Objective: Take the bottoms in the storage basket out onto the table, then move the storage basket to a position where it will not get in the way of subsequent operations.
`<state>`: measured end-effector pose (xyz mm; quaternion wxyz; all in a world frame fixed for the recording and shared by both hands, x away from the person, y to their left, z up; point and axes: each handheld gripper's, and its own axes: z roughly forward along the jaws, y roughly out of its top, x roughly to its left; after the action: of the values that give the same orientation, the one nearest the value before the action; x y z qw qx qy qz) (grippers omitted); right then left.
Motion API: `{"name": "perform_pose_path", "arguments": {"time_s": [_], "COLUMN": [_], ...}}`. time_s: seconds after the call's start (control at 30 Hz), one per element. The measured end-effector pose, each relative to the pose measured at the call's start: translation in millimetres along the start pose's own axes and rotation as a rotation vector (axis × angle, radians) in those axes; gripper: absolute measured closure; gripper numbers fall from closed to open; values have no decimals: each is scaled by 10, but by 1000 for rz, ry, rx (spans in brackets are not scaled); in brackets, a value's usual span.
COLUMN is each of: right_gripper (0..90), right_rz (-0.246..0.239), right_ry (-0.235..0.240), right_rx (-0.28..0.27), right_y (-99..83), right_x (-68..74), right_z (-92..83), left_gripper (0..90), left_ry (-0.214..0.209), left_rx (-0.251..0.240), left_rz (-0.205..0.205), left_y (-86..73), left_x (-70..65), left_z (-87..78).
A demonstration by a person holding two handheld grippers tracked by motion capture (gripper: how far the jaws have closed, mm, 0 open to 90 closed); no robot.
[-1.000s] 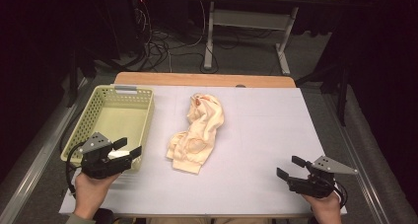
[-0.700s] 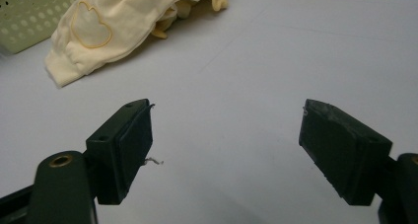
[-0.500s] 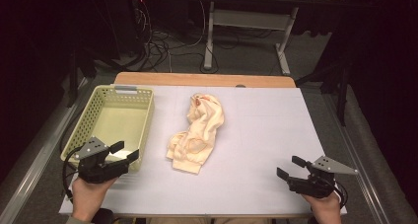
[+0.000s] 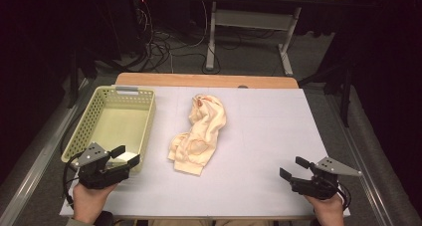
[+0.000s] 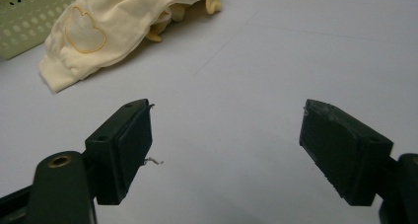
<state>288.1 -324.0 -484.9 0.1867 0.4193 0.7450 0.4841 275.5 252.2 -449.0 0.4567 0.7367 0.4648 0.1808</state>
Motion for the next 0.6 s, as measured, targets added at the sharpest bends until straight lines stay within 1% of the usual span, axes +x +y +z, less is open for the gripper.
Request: {"name": "perform_pose_path", "arguments": {"time_s": [0.2,0.33,0.37,0.43,0.53,0.6], "right_gripper": [205,208,212,216,220,226], "right_rz": [5,8,6,10,8,10], "right_ry": [-7,-14,-16,-21,-22,-22], "right_rx": [1,2,0,-3,-5,-6], "right_y": [6,8,8,7,7,7], "right_x": [-6,-6,-7,0,5,6], "right_z": [12,12,9,4,-2,-2], "left_gripper": [352,352,352,352,352,352], "left_ry": [5,-7,-14,-19,-19,-20], "left_rx": [-10,-23,-22,-20,-14,-17], "left_rz": [13,2,-3,2,11,10], "left_y": [-44,-82,-86,-97,-106,-110], "left_x": [-3,24,27,19,5,5], "left_z": [-6,-3,0,4,14,14]}}
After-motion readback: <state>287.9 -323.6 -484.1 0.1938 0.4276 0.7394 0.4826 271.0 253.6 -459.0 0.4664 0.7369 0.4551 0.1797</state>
